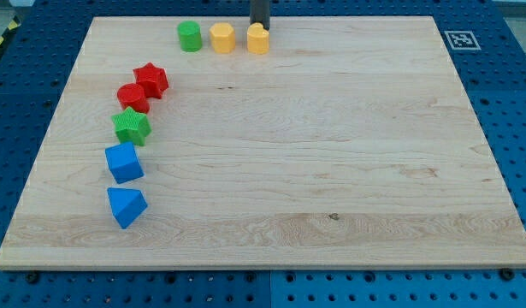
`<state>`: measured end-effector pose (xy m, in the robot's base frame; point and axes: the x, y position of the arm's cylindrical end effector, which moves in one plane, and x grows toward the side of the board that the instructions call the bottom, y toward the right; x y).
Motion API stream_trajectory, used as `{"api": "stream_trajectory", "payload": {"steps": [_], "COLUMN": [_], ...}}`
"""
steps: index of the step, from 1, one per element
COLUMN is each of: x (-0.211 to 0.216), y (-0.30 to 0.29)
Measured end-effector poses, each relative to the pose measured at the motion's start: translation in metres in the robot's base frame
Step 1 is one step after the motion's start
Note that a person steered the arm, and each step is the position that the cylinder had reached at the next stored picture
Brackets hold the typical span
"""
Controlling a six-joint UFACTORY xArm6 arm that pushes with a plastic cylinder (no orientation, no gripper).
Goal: Nudge the blue triangle up a bit
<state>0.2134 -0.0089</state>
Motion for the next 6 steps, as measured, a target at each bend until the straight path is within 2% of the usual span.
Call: {"api": "stream_trajectory", "payload": {"steps": [1,2,3,4,5,6], "x": [-0.018,0.006,0.091,0.192,0.275,0.333], "y": [0.013,0.082,0.139,0.159,0.157,0.138]}}
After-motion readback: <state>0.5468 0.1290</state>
